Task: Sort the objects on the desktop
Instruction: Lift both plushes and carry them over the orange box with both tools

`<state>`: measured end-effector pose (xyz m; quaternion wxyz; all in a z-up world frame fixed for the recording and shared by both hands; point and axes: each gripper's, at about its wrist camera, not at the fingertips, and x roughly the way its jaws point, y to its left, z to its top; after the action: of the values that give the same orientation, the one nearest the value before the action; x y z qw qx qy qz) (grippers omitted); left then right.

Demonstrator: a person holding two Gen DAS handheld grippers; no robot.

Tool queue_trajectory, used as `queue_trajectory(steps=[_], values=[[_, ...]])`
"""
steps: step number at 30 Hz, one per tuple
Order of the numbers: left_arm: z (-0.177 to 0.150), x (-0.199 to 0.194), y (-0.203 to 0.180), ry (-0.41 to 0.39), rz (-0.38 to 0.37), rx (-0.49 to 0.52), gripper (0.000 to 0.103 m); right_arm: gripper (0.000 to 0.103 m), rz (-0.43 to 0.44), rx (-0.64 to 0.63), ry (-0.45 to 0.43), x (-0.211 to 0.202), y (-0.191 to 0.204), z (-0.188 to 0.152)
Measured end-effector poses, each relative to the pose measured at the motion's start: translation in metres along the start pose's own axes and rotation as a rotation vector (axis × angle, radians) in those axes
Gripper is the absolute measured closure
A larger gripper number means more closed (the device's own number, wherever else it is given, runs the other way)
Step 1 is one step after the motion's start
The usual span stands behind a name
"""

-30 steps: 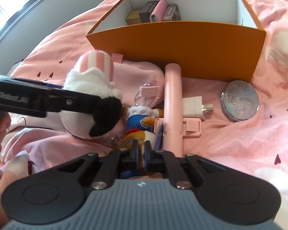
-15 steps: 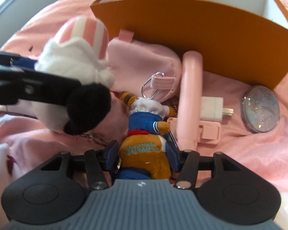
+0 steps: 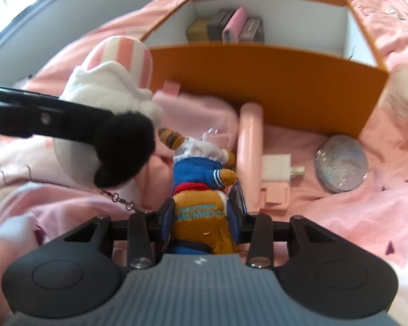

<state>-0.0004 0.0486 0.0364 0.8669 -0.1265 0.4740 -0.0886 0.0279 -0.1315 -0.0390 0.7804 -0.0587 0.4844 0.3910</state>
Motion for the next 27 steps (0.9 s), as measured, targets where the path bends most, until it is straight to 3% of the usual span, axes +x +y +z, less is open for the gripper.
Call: queue_trajectory(steps=[9,19,27], values=[[0.023,-0.031,-0.005,-0.12,0.007,0.019,0.024,0.061,0.046,0.06,-0.196,-0.054,-0.007,0.016],[0.06,-0.045,-0.025,-0.229,0.031,0.116,0.024,0.061,-0.054,0.015,-0.414,-0.096,-0.008,0.057],[0.102,-0.04,-0.042,-0.296,-0.013,0.163,0.024,0.061,-0.123,-0.002,-0.477,-0.109,-0.022,0.09]])
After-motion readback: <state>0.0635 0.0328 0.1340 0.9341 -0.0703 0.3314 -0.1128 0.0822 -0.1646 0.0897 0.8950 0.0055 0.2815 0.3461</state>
